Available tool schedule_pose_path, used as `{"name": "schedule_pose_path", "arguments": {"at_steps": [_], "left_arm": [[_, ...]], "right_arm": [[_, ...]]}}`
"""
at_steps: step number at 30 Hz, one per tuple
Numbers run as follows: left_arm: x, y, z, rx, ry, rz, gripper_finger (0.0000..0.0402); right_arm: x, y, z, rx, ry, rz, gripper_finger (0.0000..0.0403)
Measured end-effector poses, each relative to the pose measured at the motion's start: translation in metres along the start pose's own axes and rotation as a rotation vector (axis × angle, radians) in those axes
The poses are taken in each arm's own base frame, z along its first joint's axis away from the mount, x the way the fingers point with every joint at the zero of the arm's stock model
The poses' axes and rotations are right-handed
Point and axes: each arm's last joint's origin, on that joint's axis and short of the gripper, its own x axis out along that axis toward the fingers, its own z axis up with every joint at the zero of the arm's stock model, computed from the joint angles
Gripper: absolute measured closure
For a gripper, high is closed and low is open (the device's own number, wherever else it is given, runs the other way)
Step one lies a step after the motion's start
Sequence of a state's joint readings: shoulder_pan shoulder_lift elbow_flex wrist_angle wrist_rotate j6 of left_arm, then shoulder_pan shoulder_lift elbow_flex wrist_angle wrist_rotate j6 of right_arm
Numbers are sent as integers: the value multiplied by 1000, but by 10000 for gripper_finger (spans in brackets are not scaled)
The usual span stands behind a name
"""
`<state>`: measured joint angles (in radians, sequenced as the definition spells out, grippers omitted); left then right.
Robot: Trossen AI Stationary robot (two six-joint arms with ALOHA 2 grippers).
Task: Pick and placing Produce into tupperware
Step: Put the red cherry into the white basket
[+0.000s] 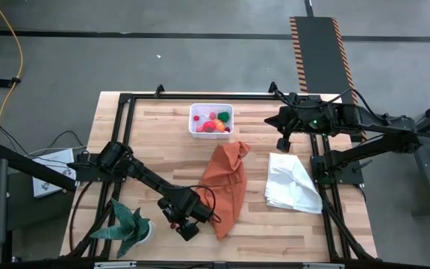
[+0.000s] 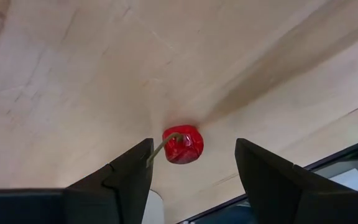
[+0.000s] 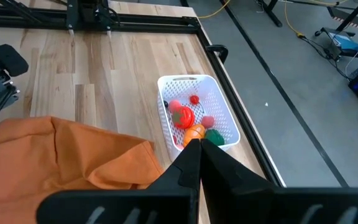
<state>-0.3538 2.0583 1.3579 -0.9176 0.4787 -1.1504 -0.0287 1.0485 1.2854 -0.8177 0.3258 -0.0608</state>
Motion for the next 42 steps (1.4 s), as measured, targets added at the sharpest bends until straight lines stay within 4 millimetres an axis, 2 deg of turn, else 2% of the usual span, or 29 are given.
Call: {"name": "schedule_pose_path", "arguments": {"at_steps": [9, 20, 24, 34, 42], "left_arm": [[1, 1, 1, 7, 4, 9, 190], [2, 1, 1, 15, 1, 12, 266], [2, 1, 1, 14, 4, 11, 282], [4, -1, -3, 28, 14, 13, 287], [14, 2, -10, 11, 45, 28, 287]], "right_arm": [[0, 0, 0, 0, 0, 0, 402], [0, 0, 0, 0, 0, 0, 402], [0, 0, 0, 0, 0, 0, 402], [0, 0, 0, 0, 0, 0, 402], [0, 0, 0, -5, 0, 0, 402]]}}
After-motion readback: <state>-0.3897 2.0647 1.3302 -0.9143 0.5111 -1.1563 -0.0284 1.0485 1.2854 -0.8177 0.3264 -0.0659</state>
